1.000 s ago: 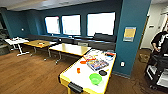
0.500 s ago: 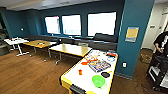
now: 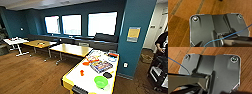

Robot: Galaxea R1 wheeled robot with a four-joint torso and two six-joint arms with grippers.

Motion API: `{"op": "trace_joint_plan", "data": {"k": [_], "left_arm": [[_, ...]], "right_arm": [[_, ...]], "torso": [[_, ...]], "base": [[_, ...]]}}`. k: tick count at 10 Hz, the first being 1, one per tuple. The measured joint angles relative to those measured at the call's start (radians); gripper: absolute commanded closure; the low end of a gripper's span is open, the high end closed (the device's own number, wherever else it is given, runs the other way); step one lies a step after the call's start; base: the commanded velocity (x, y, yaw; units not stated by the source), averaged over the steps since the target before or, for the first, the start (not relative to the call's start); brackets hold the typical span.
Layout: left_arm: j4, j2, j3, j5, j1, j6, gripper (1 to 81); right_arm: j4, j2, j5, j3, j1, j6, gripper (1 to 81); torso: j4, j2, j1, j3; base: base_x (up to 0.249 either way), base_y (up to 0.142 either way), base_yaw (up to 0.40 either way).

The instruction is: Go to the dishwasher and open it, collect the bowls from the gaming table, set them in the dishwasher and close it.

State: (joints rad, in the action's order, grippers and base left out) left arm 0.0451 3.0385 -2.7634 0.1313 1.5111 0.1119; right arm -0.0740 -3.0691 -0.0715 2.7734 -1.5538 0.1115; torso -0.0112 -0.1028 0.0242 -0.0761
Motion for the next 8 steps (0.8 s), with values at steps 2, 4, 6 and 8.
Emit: {"op": "trace_joint_plan", "data": {"k": [2,4,6,8], "left_arm": [[0.0,0.003,0.001,-0.001,0.003,0.0,1.0],[0.0,-0.009,-0.002,-0.001,0.003,0.0,1.0],[0.0,-0.001,-0.002,0.0,0.002,0.0,1.0],[0.0,0.0,-0.001,0.0,0.0,0.0,1.0]], "right_arm": [[0.0,0.003,0.001,0.0,-0.006,0.0,1.0],[0.0,-0.012,0.0,-0.003,-0.005,0.0,1.0],[0.0,-0.003,0.001,-0.003,-0.003,0.0,1.0],[0.0,-0.003,0.001,-0.002,-0.003,0.0,1.0]], "torso": [[0.0,0.0,-0.001,0.0],[0.0,0.0,-0.002,0.0],[0.0,0.0,-0.002,0.0],[0.0,0.0,-0.002,0.0]], "base": [[0.108,0.083,0.0],[0.116,0.083,0.0],[0.116,0.083,0.0],[0.115,0.083,0.0]]}}
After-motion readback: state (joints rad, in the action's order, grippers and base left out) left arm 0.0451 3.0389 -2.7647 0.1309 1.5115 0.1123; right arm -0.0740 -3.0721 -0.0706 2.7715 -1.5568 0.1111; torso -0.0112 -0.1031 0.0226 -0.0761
